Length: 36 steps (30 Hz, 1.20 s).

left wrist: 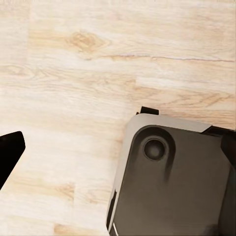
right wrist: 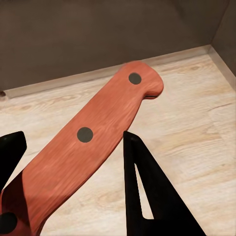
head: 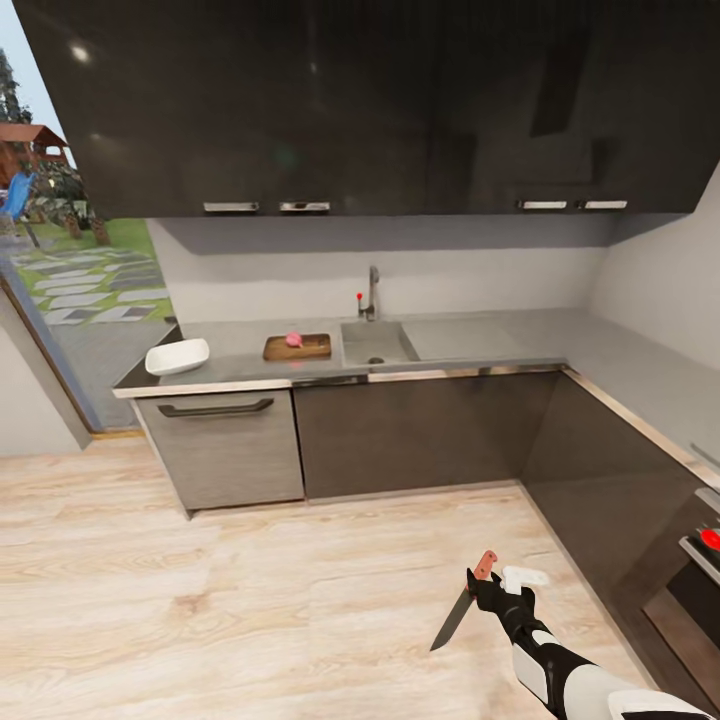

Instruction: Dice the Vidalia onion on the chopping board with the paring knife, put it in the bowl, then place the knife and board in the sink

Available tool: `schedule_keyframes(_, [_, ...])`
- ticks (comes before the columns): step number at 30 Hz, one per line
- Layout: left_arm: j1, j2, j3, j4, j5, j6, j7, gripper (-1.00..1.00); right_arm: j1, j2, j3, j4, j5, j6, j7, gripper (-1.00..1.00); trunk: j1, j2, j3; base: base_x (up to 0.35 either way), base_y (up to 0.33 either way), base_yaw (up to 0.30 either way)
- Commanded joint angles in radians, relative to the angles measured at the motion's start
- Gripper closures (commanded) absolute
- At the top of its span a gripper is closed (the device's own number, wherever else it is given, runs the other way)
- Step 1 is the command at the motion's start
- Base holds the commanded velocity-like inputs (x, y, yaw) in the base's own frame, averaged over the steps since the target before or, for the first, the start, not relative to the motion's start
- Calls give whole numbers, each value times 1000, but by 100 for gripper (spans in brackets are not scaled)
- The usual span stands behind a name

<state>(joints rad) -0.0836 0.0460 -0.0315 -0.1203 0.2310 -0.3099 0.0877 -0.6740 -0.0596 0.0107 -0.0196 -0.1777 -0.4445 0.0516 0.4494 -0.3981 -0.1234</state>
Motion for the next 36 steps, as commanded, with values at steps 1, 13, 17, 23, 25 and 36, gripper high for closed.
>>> schedule_keyframes(1, [-1,0,-4,1,4,-3,3,-100,-1,0,2,1,-9,-3,7,100,1,-2,0,0,0,64])
schedule_keyframes(13, [-1,0,-4,1,4,-3,3,-100,-1,0,2,1,-9,-3,7,100,1,-2,18,0,0,64])
schedule_keyframes(17, [-1,0,-4,1,4,-3,3,-100,-1,0,2,1,-9,-3,7,100,1,-2,24,0,0,64])
schedule_keyframes(23, [-1,0,-4,1,4,-3,3,-100,-1,0,2,1,-9,-3,7,100,1,-2,34,0,0,64])
schedule_keyframes(25, [-1,0,-4,1,4,-3,3,-100,-1,0,2,1,-9,-3,7,100,1,-2,37,0,0,64])
schedule_keyframes(36, [-1,0,-4,1,4,-3,3,-100,-1,0,2,1,-9,-3,7,100,1,-2,54,0,0,64])
